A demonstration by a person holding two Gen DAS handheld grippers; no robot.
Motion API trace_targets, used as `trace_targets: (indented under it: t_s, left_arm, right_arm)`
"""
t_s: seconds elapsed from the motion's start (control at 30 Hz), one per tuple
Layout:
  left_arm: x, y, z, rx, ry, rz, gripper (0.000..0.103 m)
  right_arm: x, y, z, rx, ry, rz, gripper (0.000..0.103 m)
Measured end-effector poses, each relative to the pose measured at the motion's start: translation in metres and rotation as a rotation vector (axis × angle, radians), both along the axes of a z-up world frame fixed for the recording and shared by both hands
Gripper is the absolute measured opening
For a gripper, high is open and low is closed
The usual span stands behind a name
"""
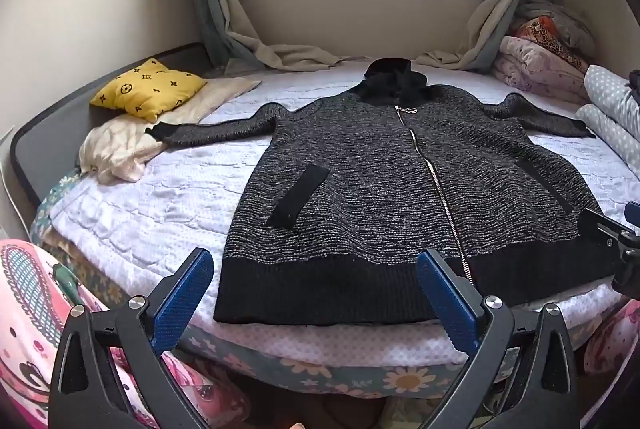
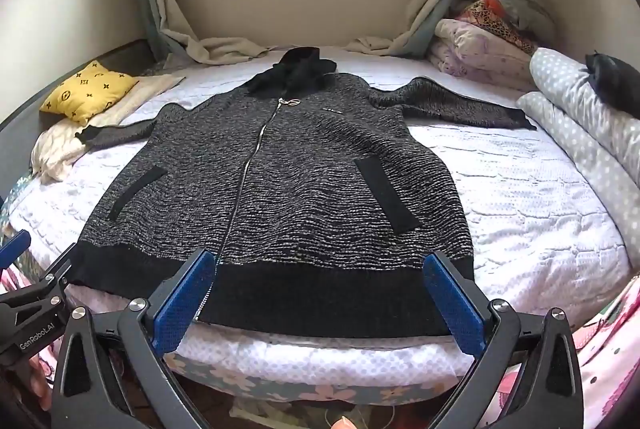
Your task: Fold large clothes
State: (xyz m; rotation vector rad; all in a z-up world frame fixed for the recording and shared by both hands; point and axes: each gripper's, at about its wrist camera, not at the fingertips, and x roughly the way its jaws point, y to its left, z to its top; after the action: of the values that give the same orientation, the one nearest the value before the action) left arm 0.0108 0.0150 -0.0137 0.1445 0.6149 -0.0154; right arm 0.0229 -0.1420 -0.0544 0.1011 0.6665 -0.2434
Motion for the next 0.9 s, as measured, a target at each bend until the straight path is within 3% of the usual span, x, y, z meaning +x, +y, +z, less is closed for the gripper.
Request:
trace_targets:
  t_s: [0.9]
  left_arm:
    - [0.0024,-0.0093,-0.0049,0.020,0.009,-0.016,0.103]
  right_arm:
    - [0.0059,0.0002,-0.0066,0.016,0.020,0.013,0.103]
